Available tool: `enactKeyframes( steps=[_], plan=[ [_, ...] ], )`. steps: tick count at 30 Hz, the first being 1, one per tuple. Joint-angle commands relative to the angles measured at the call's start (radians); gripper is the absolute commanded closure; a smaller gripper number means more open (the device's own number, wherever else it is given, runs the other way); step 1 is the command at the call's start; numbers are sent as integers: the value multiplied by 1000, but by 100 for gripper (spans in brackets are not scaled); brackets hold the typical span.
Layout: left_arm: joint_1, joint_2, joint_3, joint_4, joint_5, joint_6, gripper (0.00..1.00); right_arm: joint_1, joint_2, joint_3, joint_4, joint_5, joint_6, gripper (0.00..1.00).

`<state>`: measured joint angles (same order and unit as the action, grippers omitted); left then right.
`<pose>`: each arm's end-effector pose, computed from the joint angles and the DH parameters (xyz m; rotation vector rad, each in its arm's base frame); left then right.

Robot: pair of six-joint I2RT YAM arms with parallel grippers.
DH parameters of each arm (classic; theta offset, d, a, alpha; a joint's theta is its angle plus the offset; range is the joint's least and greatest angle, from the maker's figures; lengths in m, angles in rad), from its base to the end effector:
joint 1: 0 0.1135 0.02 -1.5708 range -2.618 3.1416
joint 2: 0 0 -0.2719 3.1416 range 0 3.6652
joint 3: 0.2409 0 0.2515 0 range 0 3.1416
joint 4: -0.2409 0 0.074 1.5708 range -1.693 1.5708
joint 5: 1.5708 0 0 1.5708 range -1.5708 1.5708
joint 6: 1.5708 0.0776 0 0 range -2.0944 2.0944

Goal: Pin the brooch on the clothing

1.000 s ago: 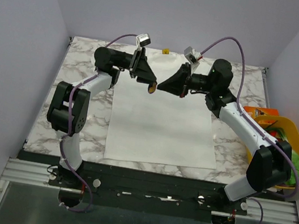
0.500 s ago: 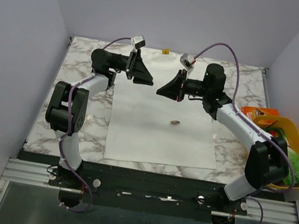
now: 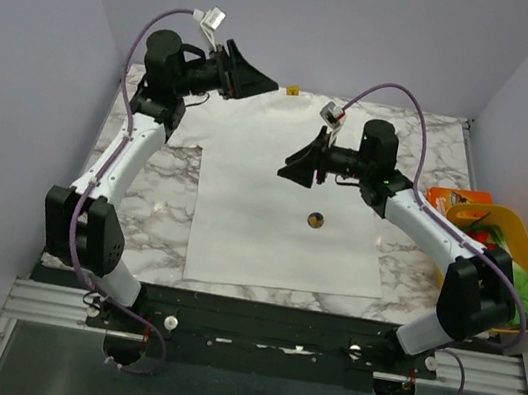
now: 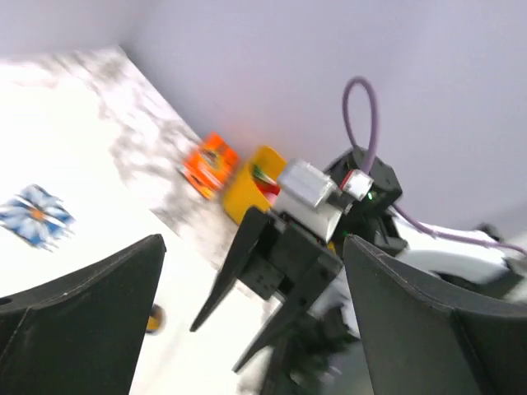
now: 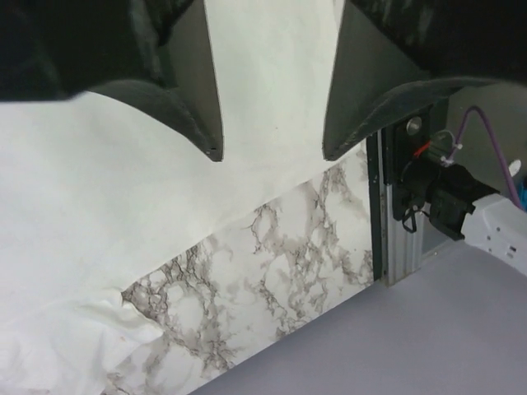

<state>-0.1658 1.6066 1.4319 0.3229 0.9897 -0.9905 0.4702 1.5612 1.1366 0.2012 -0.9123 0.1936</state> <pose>0.3799 -0.1293 0.4191 0.2527 1.7051 -1.5866 0.3137 0.2283 0.3125 -0.9258 1.6488 1.2748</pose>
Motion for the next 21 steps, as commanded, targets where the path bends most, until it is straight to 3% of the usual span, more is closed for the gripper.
enactKeyframes(
  steps=[1,3,4,7,12,21],
  plan=[
    [-53,-85,161,-681,-475,531,1,4,-33,-18,-71,163,3,31],
    [-133,-79,194,-764,-645,608,1,4,-35,-23,-94,267,6,22],
    [-158,-64,218,-830,-795,653,1,4,-35,-26,-118,309,12,19],
    [-233,-24,214,-886,-946,685,1,2,-23,-38,-170,459,23,14],
    [-317,18,133,-874,-1056,697,1,-22,42,-60,-273,627,43,15],
    [-445,88,-13,-779,-1108,698,1,-97,99,-193,-290,636,56,20]
  ],
)
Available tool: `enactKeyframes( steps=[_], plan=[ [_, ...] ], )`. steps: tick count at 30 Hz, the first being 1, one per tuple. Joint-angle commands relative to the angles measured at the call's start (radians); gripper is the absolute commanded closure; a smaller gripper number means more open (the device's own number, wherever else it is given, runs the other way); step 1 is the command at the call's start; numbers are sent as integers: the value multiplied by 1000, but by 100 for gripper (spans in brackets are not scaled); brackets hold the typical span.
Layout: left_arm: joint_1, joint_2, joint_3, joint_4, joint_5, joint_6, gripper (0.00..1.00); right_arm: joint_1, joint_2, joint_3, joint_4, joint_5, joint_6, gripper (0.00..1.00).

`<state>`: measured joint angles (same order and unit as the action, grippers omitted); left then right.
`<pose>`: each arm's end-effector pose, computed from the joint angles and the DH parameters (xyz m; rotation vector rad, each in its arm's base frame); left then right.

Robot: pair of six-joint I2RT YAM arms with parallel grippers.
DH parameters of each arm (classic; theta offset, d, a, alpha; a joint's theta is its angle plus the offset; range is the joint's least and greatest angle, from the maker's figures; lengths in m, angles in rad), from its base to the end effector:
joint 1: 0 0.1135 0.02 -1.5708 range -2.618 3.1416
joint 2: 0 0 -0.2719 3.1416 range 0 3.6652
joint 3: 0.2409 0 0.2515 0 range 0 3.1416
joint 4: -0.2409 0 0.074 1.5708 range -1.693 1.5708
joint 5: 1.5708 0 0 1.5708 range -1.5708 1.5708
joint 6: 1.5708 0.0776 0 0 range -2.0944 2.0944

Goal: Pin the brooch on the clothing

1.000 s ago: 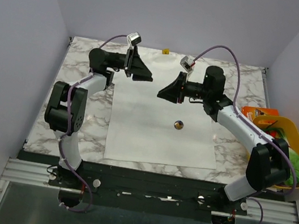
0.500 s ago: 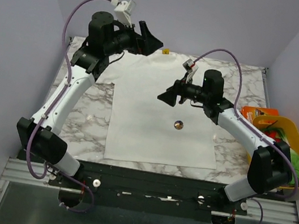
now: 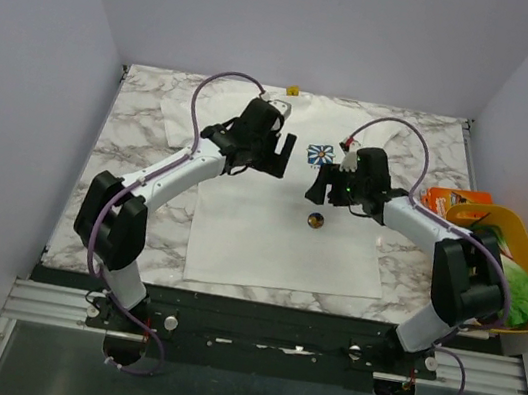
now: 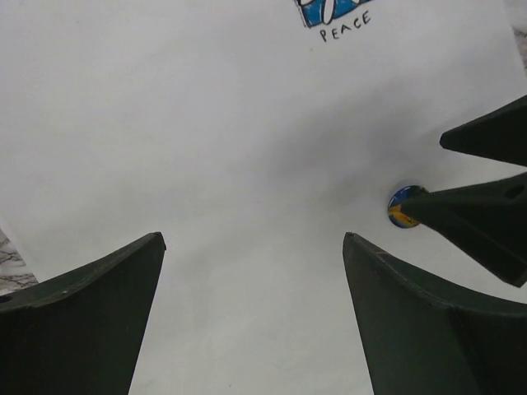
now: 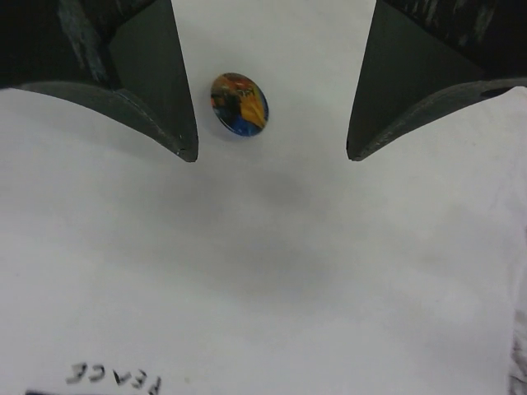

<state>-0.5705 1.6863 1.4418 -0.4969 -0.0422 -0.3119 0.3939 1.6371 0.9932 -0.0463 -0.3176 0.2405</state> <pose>0.3507 -0.2211 0.2804 0.2808 2.3281 -0.3961 0.3446 0.1695 0.1921 -0.3505 2.2878 0.6903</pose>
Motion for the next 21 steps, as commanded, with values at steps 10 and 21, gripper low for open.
enactKeyframes(
  steps=[10,21],
  plan=[
    [-62,12,-100,95,-67,22,1,-23,79,-97,-27,-18,22,44],
    [-62,-2,-100,75,-110,50,1,-23,63,-123,-30,-44,34,77]
  ],
)
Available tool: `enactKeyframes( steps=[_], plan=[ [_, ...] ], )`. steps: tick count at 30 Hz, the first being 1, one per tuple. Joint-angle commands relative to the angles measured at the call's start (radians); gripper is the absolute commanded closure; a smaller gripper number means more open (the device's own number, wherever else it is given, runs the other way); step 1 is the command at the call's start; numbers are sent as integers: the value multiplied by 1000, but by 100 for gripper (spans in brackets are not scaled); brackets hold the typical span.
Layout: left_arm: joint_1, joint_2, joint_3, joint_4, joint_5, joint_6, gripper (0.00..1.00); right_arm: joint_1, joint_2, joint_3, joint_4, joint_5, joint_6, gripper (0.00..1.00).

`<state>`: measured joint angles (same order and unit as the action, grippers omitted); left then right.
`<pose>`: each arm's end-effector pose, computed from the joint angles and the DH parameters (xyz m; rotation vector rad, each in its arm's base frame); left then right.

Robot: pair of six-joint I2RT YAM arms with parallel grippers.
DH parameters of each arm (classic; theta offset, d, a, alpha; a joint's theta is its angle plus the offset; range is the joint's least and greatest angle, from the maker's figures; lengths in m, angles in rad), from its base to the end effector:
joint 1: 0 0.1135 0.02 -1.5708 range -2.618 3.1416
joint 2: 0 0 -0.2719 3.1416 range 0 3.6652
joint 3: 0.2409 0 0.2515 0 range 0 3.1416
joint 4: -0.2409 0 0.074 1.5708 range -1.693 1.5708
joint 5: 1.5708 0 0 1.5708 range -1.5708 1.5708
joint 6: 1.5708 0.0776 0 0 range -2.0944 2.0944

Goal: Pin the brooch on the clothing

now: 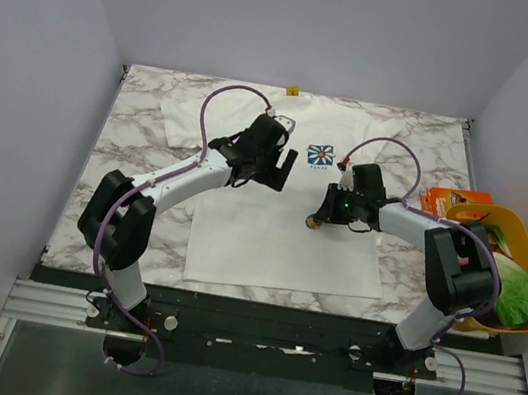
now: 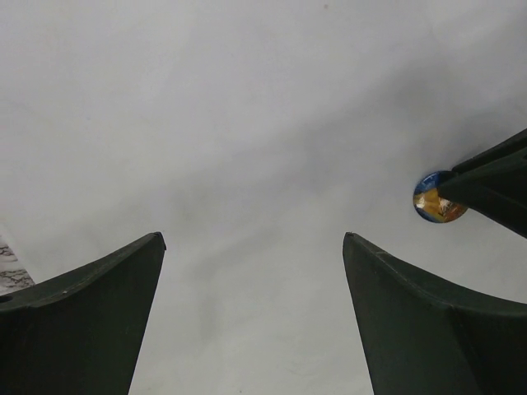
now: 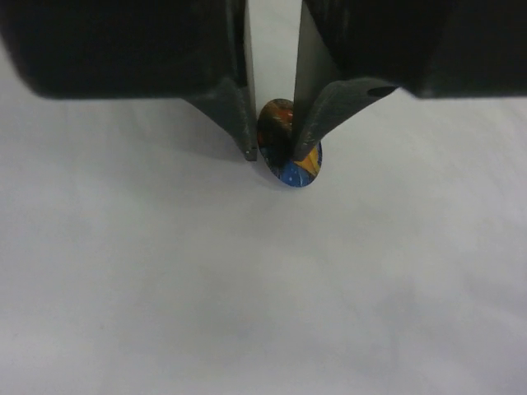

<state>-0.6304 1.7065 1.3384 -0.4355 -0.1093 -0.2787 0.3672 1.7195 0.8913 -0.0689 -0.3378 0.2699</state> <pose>0.3371 -0.2355 0.2422 0.3661 2.3616 -0.3060 0.3282 0.1538 0.1280 -0.2729 2.5101 0.6846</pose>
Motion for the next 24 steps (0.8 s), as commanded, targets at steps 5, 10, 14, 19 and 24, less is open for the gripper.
enactKeyframes(
  steps=[5,10,14,19,24],
  plan=[
    [-2,-53,-11,30,-32,24,1,4,-96,-20,-19,-47,11,100],
    [-46,-116,-59,116,-20,49,1,4,-159,15,-35,-87,55,99],
    [-123,-171,-100,188,0,82,2,4,-179,78,-77,-86,92,99],
    [-233,-157,-101,241,-33,151,7,3,-207,126,-114,-81,144,99],
    [-344,-99,-70,251,-118,177,10,3,-233,141,-135,-58,176,100]
  ],
)
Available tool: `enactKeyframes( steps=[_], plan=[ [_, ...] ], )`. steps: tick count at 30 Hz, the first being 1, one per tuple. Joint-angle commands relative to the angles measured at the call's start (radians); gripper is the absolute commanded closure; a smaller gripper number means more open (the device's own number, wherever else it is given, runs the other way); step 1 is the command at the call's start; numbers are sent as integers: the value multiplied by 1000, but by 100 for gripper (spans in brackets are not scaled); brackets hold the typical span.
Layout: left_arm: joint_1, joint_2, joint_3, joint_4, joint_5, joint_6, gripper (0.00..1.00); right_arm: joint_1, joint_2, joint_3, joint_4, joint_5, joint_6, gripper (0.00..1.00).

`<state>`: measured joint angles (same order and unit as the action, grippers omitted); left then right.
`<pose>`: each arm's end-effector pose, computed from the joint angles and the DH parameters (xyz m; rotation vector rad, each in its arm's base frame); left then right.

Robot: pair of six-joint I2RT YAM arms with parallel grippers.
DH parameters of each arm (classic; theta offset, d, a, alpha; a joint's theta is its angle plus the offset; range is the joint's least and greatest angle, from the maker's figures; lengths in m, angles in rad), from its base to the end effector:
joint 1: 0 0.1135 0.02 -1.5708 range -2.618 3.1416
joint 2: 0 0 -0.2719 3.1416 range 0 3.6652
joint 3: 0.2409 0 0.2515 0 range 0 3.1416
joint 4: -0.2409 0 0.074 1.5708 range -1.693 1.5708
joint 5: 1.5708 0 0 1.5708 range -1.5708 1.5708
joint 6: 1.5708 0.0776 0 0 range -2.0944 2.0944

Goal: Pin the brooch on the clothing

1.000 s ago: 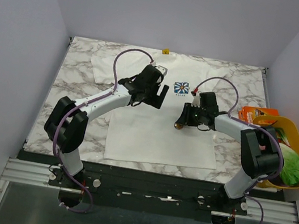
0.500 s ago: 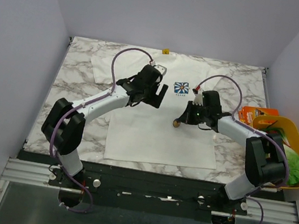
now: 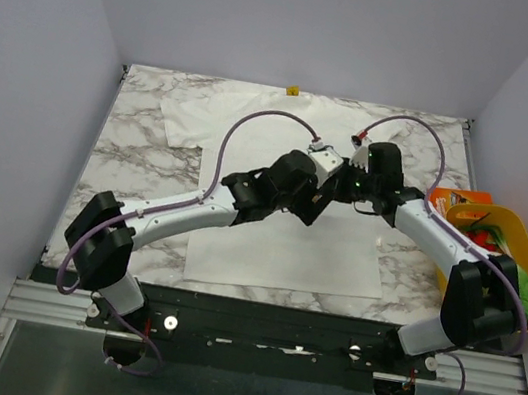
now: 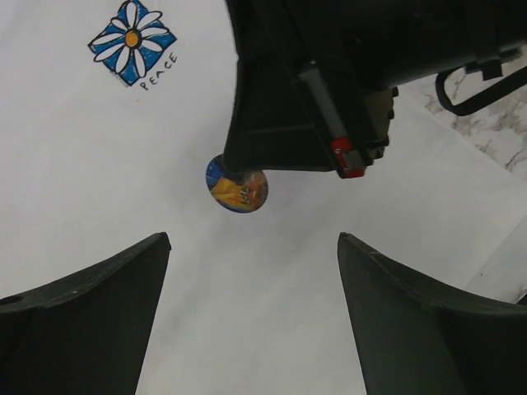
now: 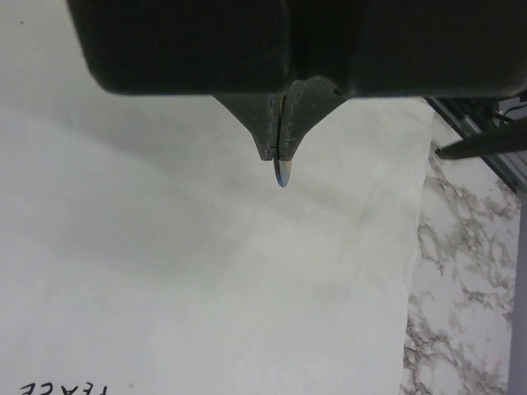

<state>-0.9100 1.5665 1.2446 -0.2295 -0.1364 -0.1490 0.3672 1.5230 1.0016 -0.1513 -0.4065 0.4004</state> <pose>0.2526 -0.3078 0.2860 0.7233 2.0296 -0.4810 0.3271 0.1587 0.2249 -0.1912 2.3155 0.8590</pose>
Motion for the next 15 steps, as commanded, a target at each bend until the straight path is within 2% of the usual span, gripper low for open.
enactKeyframes(
  steps=[1,7,11,15],
  plan=[
    [-78,49,26,56,-136,51,10,4,-40,32,-59,14,52,99],
    [-136,136,85,47,-222,81,14,4,-60,31,-67,-8,77,99],
    [-147,196,119,41,-349,103,17,4,-81,26,-68,-18,75,99],
    [-147,214,113,61,-380,106,22,4,-89,22,-68,-32,86,100]
  ],
)
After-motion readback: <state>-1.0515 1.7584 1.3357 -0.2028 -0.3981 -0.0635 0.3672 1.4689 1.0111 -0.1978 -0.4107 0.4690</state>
